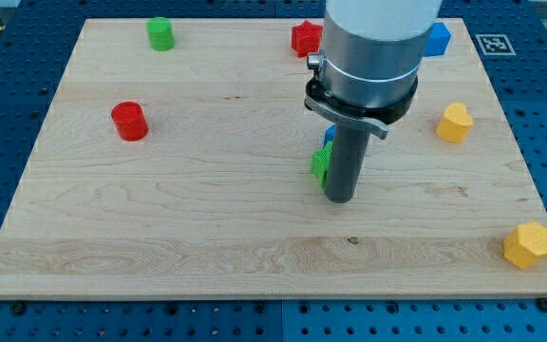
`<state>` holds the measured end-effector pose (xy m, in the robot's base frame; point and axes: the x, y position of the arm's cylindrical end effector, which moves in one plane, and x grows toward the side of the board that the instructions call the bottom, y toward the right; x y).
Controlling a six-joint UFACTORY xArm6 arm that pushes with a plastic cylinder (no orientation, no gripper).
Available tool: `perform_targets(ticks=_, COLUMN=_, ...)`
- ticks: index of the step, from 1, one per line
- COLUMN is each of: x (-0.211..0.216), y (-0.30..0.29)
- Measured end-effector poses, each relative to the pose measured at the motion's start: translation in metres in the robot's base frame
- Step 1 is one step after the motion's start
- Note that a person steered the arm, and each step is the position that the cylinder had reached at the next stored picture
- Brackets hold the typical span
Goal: Push the green star into the blue triangle
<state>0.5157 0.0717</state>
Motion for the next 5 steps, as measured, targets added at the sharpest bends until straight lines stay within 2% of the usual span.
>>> perform_targets(ticks=2, x=-0.001, y=0.024)
perform_targets(ticks=3, x=0.020, y=0.011)
perform_targets(ticks=5, x=0.029, y=-0.017)
